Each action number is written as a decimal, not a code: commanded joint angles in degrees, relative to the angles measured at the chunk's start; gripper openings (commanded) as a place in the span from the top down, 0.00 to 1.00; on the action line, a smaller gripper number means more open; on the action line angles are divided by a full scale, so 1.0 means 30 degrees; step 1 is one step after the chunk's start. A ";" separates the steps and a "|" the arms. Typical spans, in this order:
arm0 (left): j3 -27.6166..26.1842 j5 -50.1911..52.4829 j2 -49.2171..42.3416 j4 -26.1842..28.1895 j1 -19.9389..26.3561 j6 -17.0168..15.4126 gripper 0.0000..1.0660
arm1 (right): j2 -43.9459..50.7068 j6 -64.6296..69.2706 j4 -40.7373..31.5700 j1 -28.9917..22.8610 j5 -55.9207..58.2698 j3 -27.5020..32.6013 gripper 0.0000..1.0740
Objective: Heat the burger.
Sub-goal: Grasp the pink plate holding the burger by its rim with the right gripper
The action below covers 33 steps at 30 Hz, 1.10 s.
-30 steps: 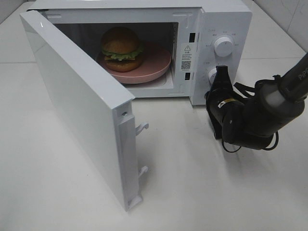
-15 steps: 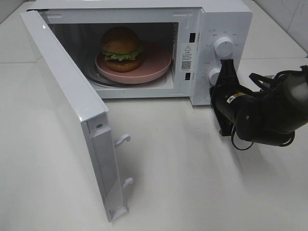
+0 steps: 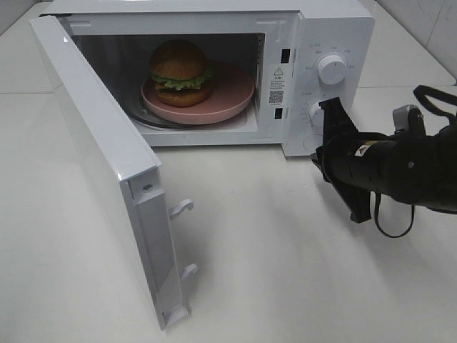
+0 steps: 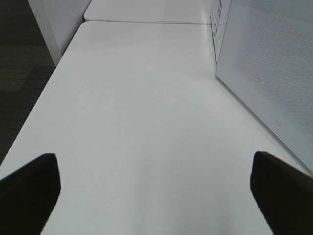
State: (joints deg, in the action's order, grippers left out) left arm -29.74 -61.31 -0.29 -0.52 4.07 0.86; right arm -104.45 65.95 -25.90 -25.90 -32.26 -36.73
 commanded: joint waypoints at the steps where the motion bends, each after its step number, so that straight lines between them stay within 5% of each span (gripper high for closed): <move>1: 0.0000 -0.0019 -0.0286 0.0019 0.0038 0.0000 0.08 | 0.0936 -0.1662 0.0229 0.0057 0.1280 0.0076 0.99; 25: 0.0000 -0.0019 -0.0286 0.0019 0.0038 0.0000 0.08 | 0.5672 -1.9156 0.0306 0.0057 1.2357 0.0057 0.94; 33: 0.0000 -0.0019 -0.0286 0.0019 0.0038 0.0000 0.08 | 0.5710 -2.3778 0.2731 0.0057 1.7170 -0.1261 0.91</move>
State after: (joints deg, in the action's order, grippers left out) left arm -29.74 -61.31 -0.29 -0.52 4.07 0.86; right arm -87.78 -3.21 -18.91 -25.90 17.25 -39.99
